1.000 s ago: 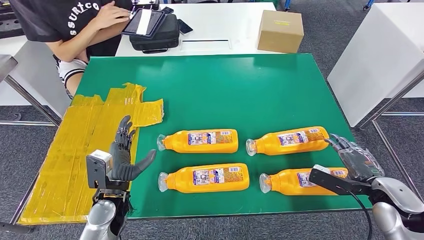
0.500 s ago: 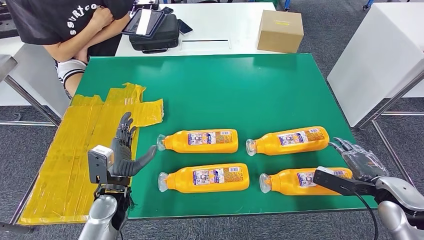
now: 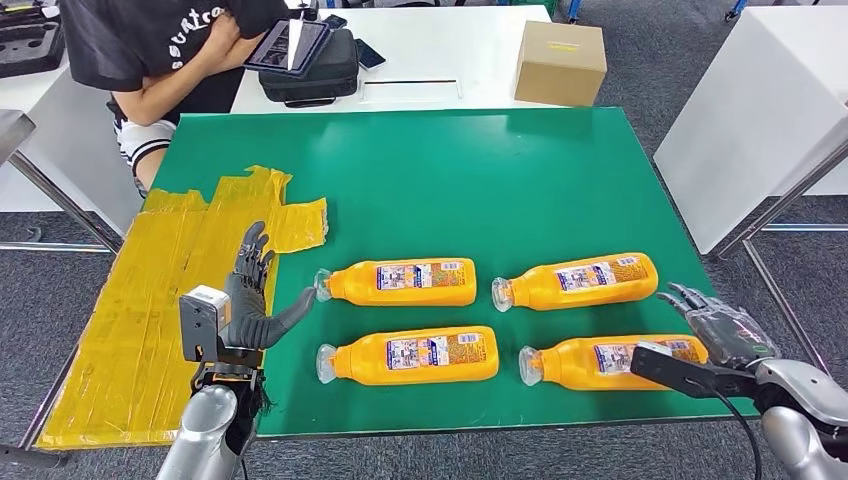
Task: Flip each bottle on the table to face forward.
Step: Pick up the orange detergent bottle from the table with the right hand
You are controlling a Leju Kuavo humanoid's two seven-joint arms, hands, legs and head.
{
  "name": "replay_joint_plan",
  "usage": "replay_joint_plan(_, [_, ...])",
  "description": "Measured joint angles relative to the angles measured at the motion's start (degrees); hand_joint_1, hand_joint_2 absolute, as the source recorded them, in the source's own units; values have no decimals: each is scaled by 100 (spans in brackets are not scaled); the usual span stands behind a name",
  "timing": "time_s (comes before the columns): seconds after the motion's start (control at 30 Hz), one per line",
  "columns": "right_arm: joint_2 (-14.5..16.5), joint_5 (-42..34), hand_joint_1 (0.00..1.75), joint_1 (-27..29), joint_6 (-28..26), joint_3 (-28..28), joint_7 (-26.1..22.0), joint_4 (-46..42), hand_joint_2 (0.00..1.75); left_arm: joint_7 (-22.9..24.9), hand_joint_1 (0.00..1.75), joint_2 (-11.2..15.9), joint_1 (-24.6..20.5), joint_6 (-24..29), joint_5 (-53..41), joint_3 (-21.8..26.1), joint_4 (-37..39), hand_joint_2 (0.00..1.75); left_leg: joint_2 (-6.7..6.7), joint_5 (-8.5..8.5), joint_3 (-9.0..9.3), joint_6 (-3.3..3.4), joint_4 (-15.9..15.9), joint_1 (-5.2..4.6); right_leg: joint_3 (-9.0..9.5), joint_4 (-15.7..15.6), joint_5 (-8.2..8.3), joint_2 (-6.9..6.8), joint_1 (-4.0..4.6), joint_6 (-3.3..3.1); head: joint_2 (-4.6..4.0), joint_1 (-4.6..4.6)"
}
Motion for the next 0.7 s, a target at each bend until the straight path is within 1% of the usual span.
replay_joint_plan(0.37, [-120,-102,0,145,93,165,39,61,175,-30,0,0,-109,-1,54,-2,110,175,0,-1,0,0,0,0,-1,0,0,1,1,0,1,0])
replay_joint_plan(0.7, [-180,-101,0,130,133,483,75,234,175,-40,0,0,-196,-1,101,-11,237,175,0,1,0,1,0,0,1,1,0,-1,0,0,0,1])
